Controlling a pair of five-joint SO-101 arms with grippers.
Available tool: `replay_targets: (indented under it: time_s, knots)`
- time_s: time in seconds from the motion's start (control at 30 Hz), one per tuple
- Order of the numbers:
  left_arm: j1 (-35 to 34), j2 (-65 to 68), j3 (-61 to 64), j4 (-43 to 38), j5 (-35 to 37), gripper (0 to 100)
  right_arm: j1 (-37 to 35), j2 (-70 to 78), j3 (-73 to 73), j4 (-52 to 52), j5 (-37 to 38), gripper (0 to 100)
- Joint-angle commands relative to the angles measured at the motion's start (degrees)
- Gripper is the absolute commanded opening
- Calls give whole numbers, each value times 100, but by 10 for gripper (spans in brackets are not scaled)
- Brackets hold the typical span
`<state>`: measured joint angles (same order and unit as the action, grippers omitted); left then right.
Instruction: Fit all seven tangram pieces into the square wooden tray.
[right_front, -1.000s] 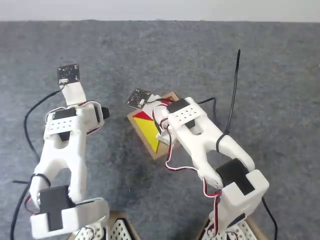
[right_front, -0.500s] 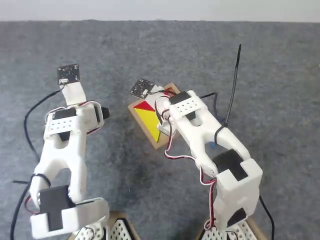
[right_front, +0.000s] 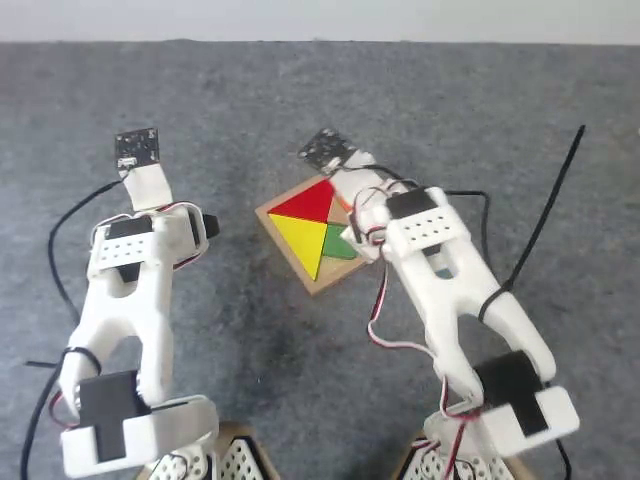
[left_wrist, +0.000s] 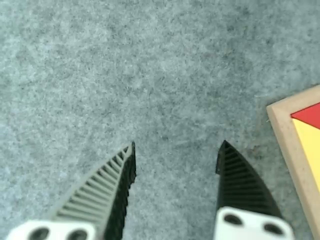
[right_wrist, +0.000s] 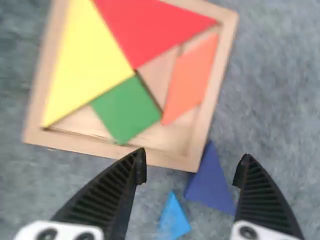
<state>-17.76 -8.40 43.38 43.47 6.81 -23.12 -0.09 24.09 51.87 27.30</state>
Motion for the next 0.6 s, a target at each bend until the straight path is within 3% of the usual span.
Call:
replay_targets:
  time_s: [0.0, 0.33, 0.57]
  knots:
    - [35, -62, -48, -70, -62, 249, 242, 479, -237, -180, 79, 285]
    - [35, -53, -48, -70, -62, 249, 215, 2079, -1398, -84, 44, 285]
    - [35, -53, -75, -70, -62, 249, 180, 1903, -1160, 444, 44, 285]
